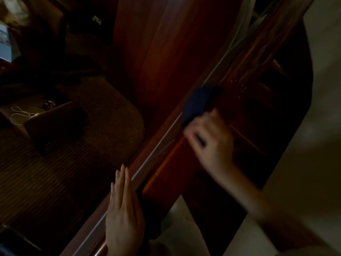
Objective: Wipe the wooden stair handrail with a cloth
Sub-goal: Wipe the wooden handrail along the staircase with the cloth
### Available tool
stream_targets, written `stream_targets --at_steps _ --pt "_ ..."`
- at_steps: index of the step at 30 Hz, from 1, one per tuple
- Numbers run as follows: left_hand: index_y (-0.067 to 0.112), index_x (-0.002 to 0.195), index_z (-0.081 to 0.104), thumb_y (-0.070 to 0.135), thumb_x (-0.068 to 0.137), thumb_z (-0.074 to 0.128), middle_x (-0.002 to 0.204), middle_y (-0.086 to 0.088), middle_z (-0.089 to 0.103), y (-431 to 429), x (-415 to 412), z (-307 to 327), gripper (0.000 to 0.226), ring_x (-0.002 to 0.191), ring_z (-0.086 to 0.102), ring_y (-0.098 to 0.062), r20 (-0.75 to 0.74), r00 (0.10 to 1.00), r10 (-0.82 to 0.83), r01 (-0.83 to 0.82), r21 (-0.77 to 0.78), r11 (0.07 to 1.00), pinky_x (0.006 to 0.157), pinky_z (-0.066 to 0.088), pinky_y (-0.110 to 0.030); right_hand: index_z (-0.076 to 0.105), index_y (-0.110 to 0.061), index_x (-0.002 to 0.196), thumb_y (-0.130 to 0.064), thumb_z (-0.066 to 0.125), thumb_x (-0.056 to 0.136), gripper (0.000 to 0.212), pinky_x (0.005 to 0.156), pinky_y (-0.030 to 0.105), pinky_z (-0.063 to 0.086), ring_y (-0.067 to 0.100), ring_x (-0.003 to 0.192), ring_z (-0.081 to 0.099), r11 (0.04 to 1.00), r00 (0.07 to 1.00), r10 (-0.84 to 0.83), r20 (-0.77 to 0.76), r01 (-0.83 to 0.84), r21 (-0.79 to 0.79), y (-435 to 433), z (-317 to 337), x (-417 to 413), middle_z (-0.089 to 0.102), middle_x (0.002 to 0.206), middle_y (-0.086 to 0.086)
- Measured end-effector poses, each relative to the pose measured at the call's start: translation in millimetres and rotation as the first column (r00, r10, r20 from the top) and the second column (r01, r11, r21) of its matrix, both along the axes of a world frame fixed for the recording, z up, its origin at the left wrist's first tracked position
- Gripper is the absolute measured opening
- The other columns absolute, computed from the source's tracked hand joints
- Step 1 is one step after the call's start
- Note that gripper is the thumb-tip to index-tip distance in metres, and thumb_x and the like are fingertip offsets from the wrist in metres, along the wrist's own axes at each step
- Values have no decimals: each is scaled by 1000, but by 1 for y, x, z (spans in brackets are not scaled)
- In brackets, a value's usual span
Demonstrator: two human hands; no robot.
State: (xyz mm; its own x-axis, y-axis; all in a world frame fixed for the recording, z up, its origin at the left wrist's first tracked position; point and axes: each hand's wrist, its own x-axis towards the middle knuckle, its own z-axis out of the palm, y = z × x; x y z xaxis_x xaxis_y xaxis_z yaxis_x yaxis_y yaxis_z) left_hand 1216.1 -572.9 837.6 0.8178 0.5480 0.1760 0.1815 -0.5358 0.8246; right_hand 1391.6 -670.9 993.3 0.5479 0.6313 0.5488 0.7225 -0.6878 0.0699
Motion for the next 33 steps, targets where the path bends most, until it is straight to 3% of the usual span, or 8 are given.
stream_targets --at_steps 4,7,13,18,21,26,31,33 --pt "-8 145 30 11 95 24 152 -21 32 -1 0 3 54 139 31 -39 -25 1000 -10 10 3 1000 107 34 -57 70 -17 82 -25 67 92 13 75 30 49 17 77 62 914 938 331 -102 -346 -214 6 -51 -55 66 84 -1" --pt "-8 145 27 7 93 32 153 -20 28 -1 3 16 54 140 28 -38 -6 1000 -21 21 3 1000 108 27 -55 72 -15 88 -21 58 95 17 73 33 52 23 83 63 946 979 167 -118 -193 -262 27 -22 0 68 90 2" --pt "-8 143 35 -16 80 62 152 -21 32 -15 22 40 68 139 31 -34 55 989 -137 134 48 990 107 31 -53 71 -6 114 -13 57 98 23 102 43 49 26 122 59 918 977 -206 -54 213 335 -5 -15 19 66 125 9" --pt "-4 144 25 11 96 31 151 -16 27 -18 33 50 51 142 20 -18 165 973 -162 152 74 986 104 40 -54 72 -10 114 -16 58 95 24 108 35 44 20 128 53 976 986 146 -83 -130 176 -3 -82 -57 67 124 6" --pt "3 148 19 -7 94 45 156 -11 22 -18 37 57 61 145 20 -20 183 971 -157 153 34 988 101 44 -57 71 -8 115 -14 60 94 25 105 33 46 24 127 55 962 990 115 -81 -91 259 -5 -46 -12 66 126 6" --pt "8 152 20 -4 95 48 161 -5 14 -23 55 69 65 148 6 -1 167 954 -248 231 115 966 116 23 -35 62 0 125 -1 57 95 31 111 25 38 29 138 43 588 965 -85 -249 250 769 -2 -26 14 55 138 13" --pt "16 151 22 27 102 29 160 5 16 -18 95 95 50 149 14 -8 223 897 -382 338 212 917 114 21 -12 53 -3 134 -7 53 96 38 107 26 43 18 132 50 411 914 49 -403 349 842 -11 -81 -57 53 140 11" --pt "19 148 24 33 102 31 159 5 18 -19 113 100 49 148 16 -12 194 871 -452 388 294 874 115 18 -13 56 -20 132 -11 55 97 36 102 20 45 6 126 54 367 848 167 -503 420 830 -27 -80 -60 60 134 -8"
